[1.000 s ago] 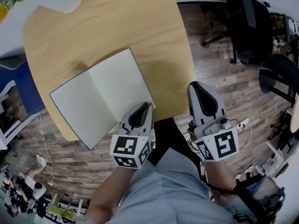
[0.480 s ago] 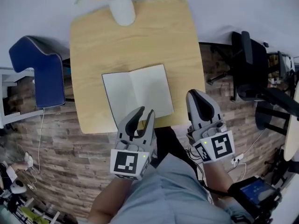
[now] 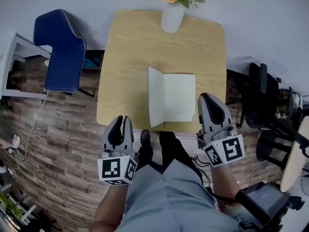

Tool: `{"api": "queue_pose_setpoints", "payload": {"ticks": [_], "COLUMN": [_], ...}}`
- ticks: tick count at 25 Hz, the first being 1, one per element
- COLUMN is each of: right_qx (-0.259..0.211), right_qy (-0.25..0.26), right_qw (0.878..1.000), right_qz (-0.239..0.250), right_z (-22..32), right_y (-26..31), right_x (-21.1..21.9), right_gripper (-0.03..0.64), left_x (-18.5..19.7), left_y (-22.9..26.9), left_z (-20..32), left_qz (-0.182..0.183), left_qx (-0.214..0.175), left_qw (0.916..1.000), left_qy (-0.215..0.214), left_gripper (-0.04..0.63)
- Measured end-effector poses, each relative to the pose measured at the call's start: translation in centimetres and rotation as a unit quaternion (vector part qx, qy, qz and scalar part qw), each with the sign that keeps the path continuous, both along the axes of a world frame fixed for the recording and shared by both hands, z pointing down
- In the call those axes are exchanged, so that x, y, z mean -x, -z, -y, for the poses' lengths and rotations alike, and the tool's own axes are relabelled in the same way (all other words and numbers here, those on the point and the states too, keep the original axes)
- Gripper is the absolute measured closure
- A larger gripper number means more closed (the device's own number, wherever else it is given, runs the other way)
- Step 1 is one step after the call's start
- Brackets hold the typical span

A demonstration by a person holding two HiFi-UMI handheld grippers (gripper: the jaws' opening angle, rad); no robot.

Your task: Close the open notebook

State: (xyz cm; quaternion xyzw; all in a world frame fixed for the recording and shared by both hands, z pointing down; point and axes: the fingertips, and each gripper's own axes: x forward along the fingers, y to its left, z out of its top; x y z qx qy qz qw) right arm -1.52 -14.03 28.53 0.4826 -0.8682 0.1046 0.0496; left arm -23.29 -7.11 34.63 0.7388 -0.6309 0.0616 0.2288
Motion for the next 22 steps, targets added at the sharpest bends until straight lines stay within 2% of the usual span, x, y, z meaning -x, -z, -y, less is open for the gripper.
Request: {"api": "queue_pose_setpoints", "payload": {"ticks": [4,8,15,22], "right_qx": [0.025,0.047,0.056,0.061], "right_qy": [0.004,-0.007,-0.060,-0.116], "right_qw": [1.000,0.999,0.997,0.991], "right_qz": [-0.013,-0.016,0.001,0.024], "right_z": [0.2,0.4,1.2,1.8], "right_y": [-3.1,-5.9,-7.1,-8.1], "right_x": [0.4,-1.5,-8.7,-16.8], "right_gripper": [0.566,0.566,0.566,0.566], "left_x": [-0.4,-3.2,-10.5,-19.1], "left_y": [-5.2,-7.8,-6.3,-6.8], "left_z": [-0.1,1.8,5.7,7.5], "left_qz": [-0.014,-0.019,0.011,0.042], "left_qx": [0.044,0.067,0.047,0.052], "left_qw": [0.9989,0.9972,0.9947,0.9845], "left_qy": [-0.004,-0.028,-0.091,-0.162], "left_gripper": [0.525,0.528,0.529,0.528]}}
